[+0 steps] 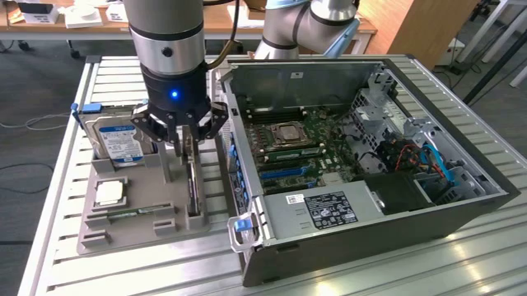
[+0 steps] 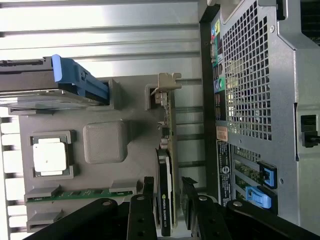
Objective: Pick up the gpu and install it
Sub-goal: 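Pick up the gpu and move the gpu toward the slot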
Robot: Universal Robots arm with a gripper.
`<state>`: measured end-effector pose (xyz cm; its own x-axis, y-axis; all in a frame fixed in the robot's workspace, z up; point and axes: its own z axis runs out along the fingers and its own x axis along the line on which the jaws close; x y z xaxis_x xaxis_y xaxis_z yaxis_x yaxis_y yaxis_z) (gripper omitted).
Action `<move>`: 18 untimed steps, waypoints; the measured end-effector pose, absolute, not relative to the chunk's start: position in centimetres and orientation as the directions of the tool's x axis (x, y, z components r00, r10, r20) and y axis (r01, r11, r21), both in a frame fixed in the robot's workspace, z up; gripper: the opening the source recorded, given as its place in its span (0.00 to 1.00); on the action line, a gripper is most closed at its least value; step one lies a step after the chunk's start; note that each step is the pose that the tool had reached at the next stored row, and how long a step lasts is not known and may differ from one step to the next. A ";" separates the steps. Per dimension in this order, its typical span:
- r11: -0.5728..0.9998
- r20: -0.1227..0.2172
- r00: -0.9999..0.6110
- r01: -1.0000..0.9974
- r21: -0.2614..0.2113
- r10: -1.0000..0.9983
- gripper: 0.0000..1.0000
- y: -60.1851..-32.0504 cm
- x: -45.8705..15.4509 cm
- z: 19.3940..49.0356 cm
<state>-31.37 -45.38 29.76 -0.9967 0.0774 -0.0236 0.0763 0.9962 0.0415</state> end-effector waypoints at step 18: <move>0.996 -0.024 -0.997 0.076 0.041 0.077 0.36 -45.5 -31.4 28.2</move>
<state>-31.38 -45.51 28.21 -0.9967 0.0774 -0.0235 0.0764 0.9962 0.0408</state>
